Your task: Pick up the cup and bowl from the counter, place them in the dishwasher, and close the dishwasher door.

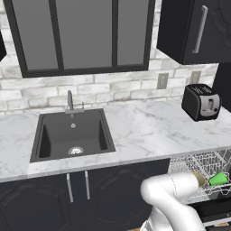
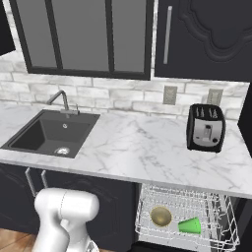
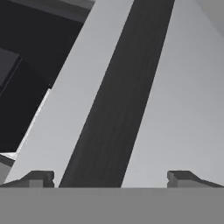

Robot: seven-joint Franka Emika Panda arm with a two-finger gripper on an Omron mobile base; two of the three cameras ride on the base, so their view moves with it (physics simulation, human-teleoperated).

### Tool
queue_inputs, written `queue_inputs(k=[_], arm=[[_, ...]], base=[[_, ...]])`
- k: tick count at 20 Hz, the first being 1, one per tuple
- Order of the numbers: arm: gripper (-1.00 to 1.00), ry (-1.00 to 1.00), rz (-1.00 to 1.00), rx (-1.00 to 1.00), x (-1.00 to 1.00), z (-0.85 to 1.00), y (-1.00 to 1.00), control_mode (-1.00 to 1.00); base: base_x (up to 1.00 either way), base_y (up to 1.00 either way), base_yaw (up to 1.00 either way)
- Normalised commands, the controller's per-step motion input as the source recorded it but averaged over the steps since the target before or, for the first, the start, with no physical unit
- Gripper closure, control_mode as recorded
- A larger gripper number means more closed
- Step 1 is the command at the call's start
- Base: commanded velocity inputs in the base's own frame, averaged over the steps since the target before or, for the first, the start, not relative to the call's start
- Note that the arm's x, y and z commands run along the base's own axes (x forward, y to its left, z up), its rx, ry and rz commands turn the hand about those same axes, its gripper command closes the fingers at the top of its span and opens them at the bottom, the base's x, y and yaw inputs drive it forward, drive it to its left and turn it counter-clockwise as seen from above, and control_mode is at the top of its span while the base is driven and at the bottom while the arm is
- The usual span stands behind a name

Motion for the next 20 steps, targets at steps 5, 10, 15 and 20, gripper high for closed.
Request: queue_inputs(k=[5, 10, 15, 20], arm=[[-1.00, 0.22, 0.00, 0.00, 1.00, -0.12, 0.44, -1.00], [-1.00, 0.16, 0.00, 0.08, 1.00, 0.10, 0.26, -1.00], [-1.00, 0.05, 0.00, 0.03, 1.00, 0.19, 0.33, -1.00], [-1.00, -0.09, 0.00, 0.00, 1.00, 0.34, 0.25, -1.00]], base=[[0.00, 0.00, 0.00], [0.00, 0.00, 0.00], [0.00, 0.00, 0.00], [0.00, 0.00, 0.00]])
